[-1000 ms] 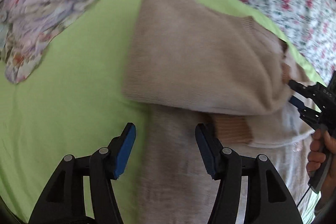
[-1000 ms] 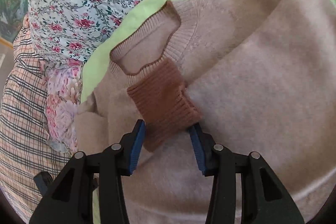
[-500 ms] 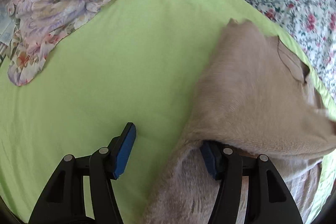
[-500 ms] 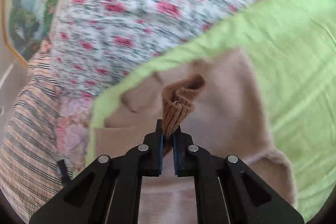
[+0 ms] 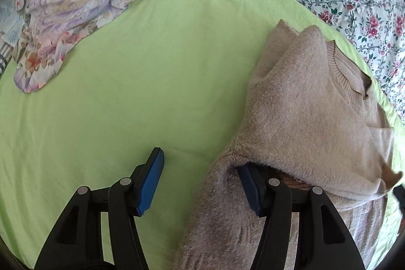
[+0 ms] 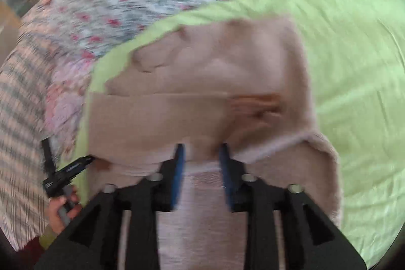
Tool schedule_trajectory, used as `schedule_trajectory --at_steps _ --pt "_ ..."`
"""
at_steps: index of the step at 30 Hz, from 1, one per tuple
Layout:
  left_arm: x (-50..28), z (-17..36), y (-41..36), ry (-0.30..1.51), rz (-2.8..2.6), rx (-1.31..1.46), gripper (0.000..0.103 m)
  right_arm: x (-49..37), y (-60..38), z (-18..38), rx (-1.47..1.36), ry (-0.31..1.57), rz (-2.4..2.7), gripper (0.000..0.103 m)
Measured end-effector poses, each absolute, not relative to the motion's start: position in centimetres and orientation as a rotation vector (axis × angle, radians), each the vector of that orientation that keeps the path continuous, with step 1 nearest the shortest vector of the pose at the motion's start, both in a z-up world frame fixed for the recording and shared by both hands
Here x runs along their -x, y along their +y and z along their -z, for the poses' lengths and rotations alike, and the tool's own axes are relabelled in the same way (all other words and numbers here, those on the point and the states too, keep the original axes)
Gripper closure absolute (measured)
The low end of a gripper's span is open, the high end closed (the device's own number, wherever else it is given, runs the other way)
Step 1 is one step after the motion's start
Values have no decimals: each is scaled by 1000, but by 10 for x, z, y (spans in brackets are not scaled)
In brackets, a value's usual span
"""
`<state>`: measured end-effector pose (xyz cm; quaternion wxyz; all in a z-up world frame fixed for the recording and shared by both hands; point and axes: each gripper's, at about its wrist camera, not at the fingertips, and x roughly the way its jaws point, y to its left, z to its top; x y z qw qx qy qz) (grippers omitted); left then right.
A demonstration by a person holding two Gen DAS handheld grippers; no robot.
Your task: Fold small clothes
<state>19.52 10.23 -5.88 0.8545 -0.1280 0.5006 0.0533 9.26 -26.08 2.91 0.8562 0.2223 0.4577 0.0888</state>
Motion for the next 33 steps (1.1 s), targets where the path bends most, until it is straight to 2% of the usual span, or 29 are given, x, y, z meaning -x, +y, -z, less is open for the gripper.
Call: schedule_trajectory --at_steps 2,6,9,15,17,21,25,33 --pt "-189 59 105 1045 -103 265 43 -125 -236 -37 -447 950 -313 31" --pt "-185 60 108 1037 -84 270 43 -198 -182 -30 -444 980 -495 30" --pt "-181 60 113 1030 -63 282 43 -261 -150 -6 -527 1078 -600 30" --pt "-171 62 122 1013 -28 303 43 -335 -80 57 -488 1460 -745 30" --pt "-169 62 123 1009 -22 301 43 -343 -60 65 -498 1504 -807 29" --pt "-164 62 127 1004 -13 316 44 -355 -17 59 -623 1374 -970 29" --pt "-161 58 131 1013 22 327 44 -363 -6 61 -629 1259 -807 24" --pt "-144 34 168 993 105 460 43 -320 -89 18 -525 1098 -638 24"
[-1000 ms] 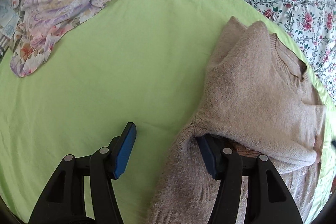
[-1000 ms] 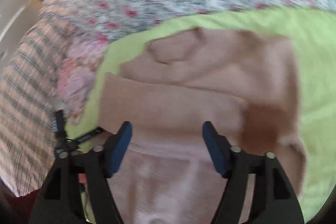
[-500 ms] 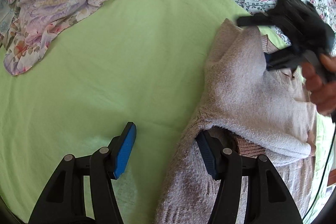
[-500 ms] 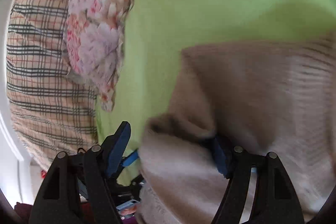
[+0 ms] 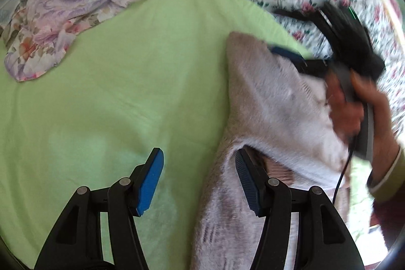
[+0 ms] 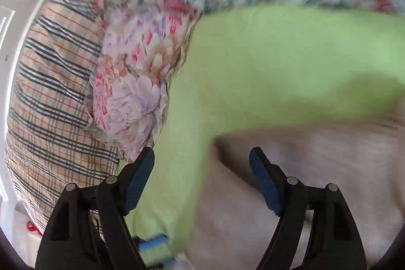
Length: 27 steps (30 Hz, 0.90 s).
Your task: Fold small clothes
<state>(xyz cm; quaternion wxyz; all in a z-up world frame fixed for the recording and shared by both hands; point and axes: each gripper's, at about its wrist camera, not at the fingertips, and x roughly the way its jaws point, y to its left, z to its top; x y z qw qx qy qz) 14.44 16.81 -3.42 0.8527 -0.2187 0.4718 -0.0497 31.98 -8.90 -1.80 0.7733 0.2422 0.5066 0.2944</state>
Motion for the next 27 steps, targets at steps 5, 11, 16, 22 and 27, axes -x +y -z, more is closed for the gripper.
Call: schedule_trajectory --at_steps 5,11,16,22,27 --pt "-153 15 161 972 118 423 42 -262 -162 5 -476 1024 -452 24" --pt "-173 17 122 1010 106 299 42 -162 -260 6 -479 967 -138 26" --pt "-190 37 105 1060 66 210 42 -122 -300 23 -422 1006 29 34" --pt "-199 49 103 1097 16 157 40 -122 -306 42 -340 1063 160 41" --pt "-201 50 97 1098 -10 115 40 -122 -307 44 -316 1091 182 51"
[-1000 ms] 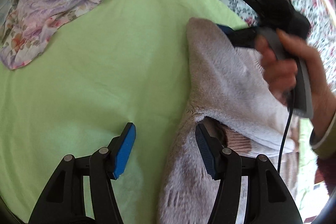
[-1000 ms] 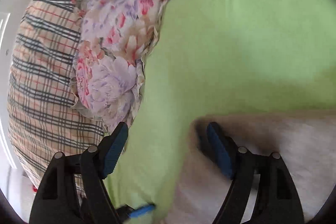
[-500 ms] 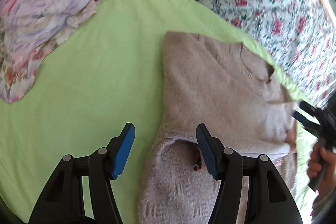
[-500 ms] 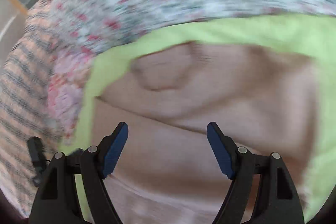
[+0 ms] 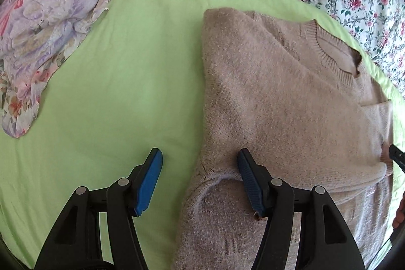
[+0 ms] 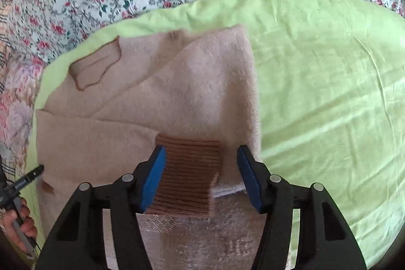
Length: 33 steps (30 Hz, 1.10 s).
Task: Fold small clothes
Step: 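Grasp the brown ribbed hem with both tools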
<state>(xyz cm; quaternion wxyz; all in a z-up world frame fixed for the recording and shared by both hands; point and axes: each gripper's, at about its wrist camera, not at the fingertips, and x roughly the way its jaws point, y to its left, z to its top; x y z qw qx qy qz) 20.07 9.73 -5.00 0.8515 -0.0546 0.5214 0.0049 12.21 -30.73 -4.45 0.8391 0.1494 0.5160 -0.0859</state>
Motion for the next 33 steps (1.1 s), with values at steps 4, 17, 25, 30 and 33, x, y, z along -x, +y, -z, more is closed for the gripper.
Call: schedule_trajectory --at_steps 4,17,25,30,33 --pt "-202 51 93 1100 -32 110 40 -126 -305 29 -301 1044 147 92" --pt "-118 29 88 1208 11 105 31 -43 -309 -9 -475 999 56 46" --pt "3 66 71 1402 6 -39 26 56 -273 -15 -421 1051 -88 45" --pt "54 61 93 1390 87 20 25 107 -275 -17 -422 1066 -118 43" --pt "65 60 105 1385 168 135 25 134 -280 -12 -432 1094 -157 41"
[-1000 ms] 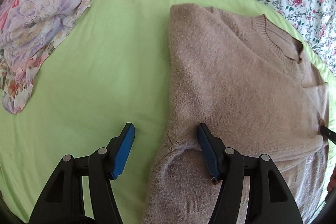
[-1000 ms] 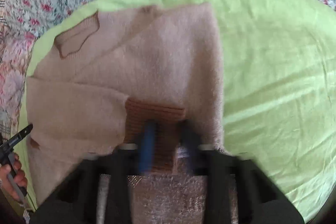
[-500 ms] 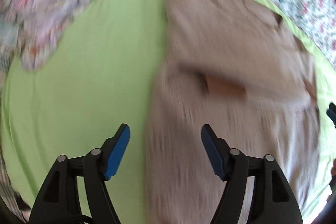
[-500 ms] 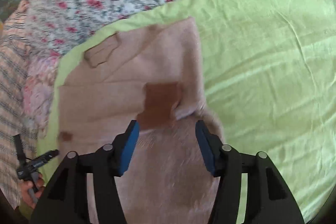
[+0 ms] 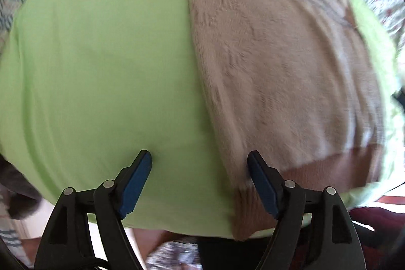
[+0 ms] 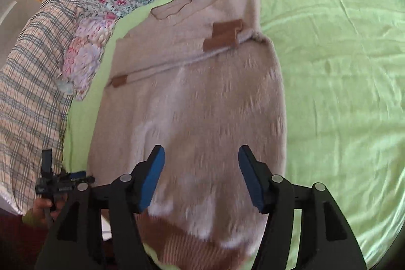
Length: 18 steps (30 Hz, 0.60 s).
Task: Fold small clothes
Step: 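Grasp the brown ribbed hem with both tools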
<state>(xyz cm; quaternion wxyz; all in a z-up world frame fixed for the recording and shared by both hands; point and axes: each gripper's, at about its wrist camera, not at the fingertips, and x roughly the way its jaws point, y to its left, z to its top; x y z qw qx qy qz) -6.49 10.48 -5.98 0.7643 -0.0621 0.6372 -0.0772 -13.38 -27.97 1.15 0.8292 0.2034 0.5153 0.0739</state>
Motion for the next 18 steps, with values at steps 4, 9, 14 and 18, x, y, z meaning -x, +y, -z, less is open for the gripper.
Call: schedule_trajectory --at_steps 4,9,14,18 --pt "68 65 100 1392 277 242 22 162 -293 3 -491 1141 -165 41" --pt "82 74 85 1352 344 257 22 192 -312 22 -574 1192 -160 41" --pt "80 81 62 1341 391 224 31 198 -307 52 -655 1198 -177 48" --pt "79 77 60 1328 398 102 69 188 -300 59 -711 1183 -214 91"
